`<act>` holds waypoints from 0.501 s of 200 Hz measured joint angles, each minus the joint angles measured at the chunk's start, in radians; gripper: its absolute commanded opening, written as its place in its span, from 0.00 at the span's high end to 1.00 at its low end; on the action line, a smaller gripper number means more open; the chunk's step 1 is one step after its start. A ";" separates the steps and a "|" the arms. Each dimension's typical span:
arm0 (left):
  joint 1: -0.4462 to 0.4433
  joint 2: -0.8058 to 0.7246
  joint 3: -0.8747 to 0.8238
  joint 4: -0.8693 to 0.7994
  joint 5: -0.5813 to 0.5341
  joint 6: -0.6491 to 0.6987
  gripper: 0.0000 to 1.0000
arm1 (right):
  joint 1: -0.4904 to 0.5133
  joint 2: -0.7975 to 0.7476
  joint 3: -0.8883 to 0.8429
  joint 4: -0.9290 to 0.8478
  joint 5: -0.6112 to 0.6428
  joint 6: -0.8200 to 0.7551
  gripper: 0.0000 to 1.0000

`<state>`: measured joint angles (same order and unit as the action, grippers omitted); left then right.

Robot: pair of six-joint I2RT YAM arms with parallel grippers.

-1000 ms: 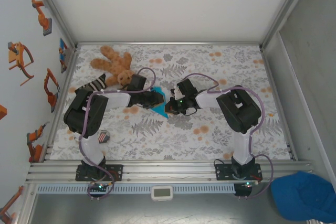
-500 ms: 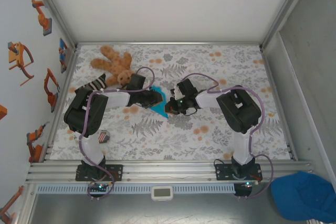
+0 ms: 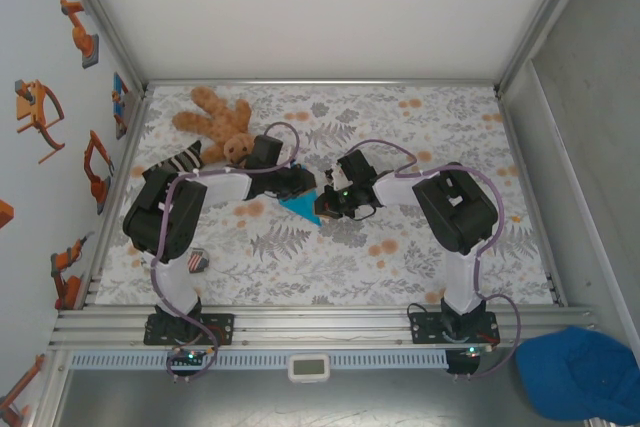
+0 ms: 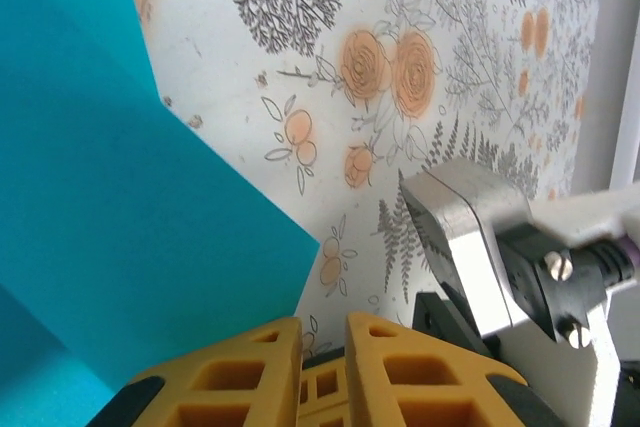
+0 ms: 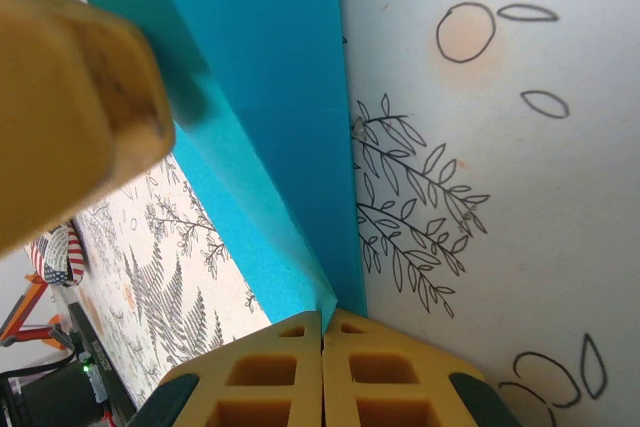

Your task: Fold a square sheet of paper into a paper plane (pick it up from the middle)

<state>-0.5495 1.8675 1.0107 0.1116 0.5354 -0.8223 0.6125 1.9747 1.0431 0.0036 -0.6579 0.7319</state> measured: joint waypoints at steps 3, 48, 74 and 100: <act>0.000 0.001 0.002 -0.003 -0.004 -0.001 0.83 | 0.000 0.000 0.000 0.000 0.000 0.000 0.93; 0.000 0.005 0.006 -0.058 -0.065 -0.010 0.84 | 0.000 0.000 0.000 0.000 -0.002 0.000 0.90; 0.000 0.010 0.006 -0.076 -0.079 -0.012 0.84 | 0.000 0.000 0.000 0.001 -0.005 0.000 0.88; 0.000 0.019 0.006 -0.084 -0.090 -0.012 0.84 | 0.000 0.000 0.000 0.001 -0.007 0.000 0.88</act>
<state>-0.5491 1.8862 1.0172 0.0280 0.4450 -0.8341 0.6121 1.9747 1.0431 0.0048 -0.6647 0.7315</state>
